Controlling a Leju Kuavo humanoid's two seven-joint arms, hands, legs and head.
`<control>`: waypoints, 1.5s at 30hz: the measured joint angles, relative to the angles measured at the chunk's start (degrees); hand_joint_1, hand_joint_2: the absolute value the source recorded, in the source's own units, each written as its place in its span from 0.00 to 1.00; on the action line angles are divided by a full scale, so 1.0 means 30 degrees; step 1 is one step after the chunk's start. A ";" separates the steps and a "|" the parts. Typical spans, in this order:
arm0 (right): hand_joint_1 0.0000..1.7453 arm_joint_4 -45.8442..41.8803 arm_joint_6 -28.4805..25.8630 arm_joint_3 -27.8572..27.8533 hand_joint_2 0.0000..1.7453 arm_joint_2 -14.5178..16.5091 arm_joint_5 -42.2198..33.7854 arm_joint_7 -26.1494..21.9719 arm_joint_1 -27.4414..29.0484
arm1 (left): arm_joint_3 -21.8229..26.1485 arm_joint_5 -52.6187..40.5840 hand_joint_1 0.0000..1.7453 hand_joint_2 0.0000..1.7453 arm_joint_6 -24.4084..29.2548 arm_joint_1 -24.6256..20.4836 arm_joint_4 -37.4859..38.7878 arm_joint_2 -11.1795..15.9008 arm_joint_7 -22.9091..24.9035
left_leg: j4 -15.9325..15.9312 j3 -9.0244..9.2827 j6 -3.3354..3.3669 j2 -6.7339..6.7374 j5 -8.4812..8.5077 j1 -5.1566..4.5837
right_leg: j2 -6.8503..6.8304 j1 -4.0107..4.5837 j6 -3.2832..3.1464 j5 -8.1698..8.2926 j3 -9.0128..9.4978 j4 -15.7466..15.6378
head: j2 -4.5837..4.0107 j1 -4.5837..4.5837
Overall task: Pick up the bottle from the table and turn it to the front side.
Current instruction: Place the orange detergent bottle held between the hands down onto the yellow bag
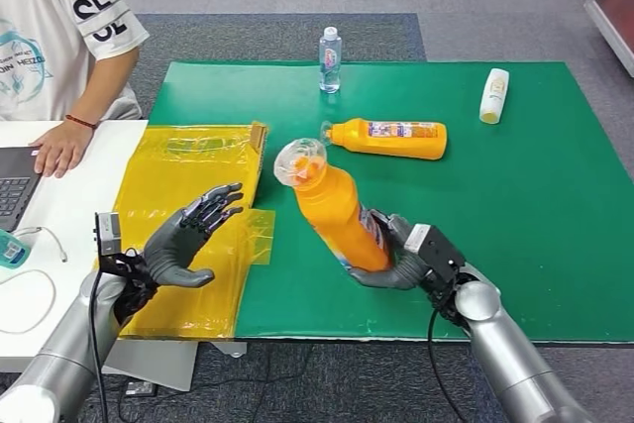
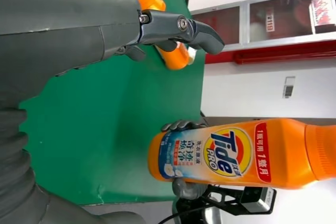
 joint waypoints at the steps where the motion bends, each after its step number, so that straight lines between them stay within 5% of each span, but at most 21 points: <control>1: 1.00 -0.0002 -0.0374 0.0228 1.00 0.0073 0.0396 0.0117 -0.0072 | -0.0036 0.0062 0.00 1.00 -0.0192 -0.0112 0.0175 0.0047 0.0000 | 0.0000 0.0000 0.0000 0.0001 0.0000 0.0000 | 0.0002 0.0001 -0.0002 0.0001 -0.0002 0.0000 | 0.0000 0.0000; 8: 1.00 0.0138 -0.4222 0.2488 1.00 0.1383 0.3739 0.1136 -0.0382 | -0.0459 0.0313 0.00 1.00 -0.1222 -0.0980 0.1045 0.0257 0.0000 | 0.0000 -0.0006 -0.0021 0.0004 0.0014 0.0013 | 0.0001 0.0020 -0.0013 0.0003 -0.0022 0.0003 | 0.0000 0.0000; 14: 1.00 0.0689 -0.5533 0.3965 1.00 0.2328 0.4965 0.1381 -0.0443 | -0.0965 0.0300 0.00 1.00 -0.1078 -0.1919 0.1610 0.0271 0.0000 | 0.0000 -0.0017 -0.0025 0.0003 0.0017 0.0017 | 0.0000 0.0027 -0.0014 0.0005 -0.0024 0.0003 | 0.0000 -0.0002; 38: 1.00 0.1672 -0.6536 0.4755 1.00 0.3087 0.5314 0.2078 -0.1063 | -0.2049 0.0594 0.00 1.00 -0.0861 -0.3082 0.2825 0.0339 -0.0007 | 0.0000 -0.0025 -0.0036 0.0003 0.0028 0.0017 | 0.0003 0.0026 -0.0032 0.0022 -0.0043 0.0002 | 0.0000 -0.0004; 45: 1.00 0.1891 -0.6538 0.4522 1.00 0.3176 0.5068 0.2222 -0.1399 | -0.2235 0.0980 0.00 1.00 -0.2287 -0.2923 0.2608 0.0499 -0.0009 | 0.0000 -0.0029 -0.0038 0.0003 0.0030 0.0017 | 0.0003 0.0026 -0.0033 0.0023 -0.0043 0.0005 | 0.0000 -0.0003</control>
